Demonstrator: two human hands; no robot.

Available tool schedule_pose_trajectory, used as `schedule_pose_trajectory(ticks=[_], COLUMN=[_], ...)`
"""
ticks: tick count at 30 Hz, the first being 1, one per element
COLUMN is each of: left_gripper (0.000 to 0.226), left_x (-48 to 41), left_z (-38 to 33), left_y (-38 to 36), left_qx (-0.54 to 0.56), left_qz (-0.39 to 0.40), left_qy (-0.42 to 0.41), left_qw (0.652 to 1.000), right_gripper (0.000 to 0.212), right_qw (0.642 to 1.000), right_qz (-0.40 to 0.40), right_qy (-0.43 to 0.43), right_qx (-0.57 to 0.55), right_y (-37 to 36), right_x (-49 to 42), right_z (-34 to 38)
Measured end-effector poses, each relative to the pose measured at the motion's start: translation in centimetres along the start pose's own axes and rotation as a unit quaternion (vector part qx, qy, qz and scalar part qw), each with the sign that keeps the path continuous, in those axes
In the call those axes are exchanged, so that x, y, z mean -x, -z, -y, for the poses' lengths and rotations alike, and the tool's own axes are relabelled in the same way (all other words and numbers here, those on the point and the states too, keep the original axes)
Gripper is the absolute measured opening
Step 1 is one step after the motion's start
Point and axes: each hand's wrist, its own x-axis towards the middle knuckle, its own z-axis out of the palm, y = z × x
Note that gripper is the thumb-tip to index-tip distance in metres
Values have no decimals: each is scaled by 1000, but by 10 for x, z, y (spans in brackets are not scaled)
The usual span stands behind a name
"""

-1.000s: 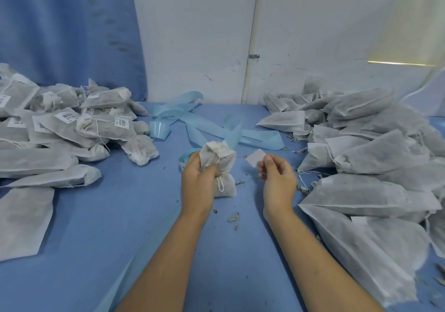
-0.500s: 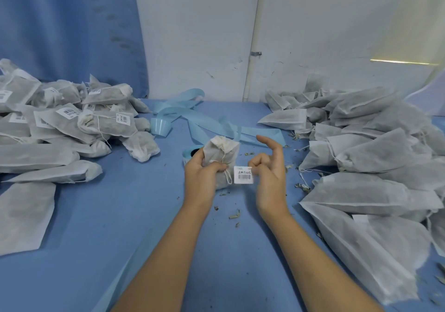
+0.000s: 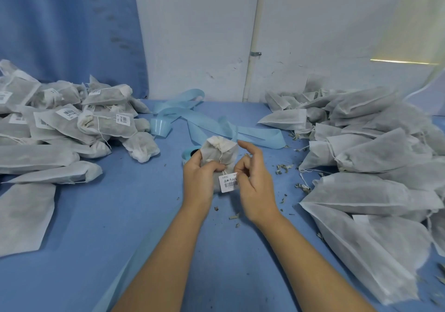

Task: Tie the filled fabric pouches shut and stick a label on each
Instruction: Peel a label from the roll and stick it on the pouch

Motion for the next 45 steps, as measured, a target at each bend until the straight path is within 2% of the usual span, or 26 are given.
schedule_pose_trajectory(ticks=[9,14,19,21,24,28,32,36,38,42,45], left_gripper=[18,13,22,22,20,20,15,45,48,43,45], left_x=[-1,-2,-4,-3,-2,0,-1,-1,1,3,3], left_z=[1,1,0,0,-2,-2,1,1,2,4,3], left_y=[0,1,5,6,4,2,2,-1,-3,-4,-4], left_qx=[40,62,62,71,96,107,100,69,47,-43,-28], left_qz=[10,20,20,23,31,45,68,93,120,129,137], left_qy=[3,-8,-23,-22,-16,-7,-7,-9,3,8,4], left_qw=[999,998,998,997,995,993,993,993,992,991,990], right_gripper=[67,73,81,84,76,47,45,48,48,34,40], right_qw=[996,996,997,997,988,955,915,876,867,882,876], right_qz=[19,11,1,-2,19,65,61,2,-35,-55,-50], right_qy=[13,6,-33,-65,-134,-201,-245,-258,-262,-280,-276], right_qx=[83,87,76,43,-76,-208,-313,-408,-422,-376,-392], right_y=[-2,-2,-4,-4,-3,2,4,2,3,4,2], right_x=[-1,-2,-1,0,0,-4,-7,-11,-13,-12,-13], right_z=[1,1,0,-2,-2,0,4,11,12,8,9])
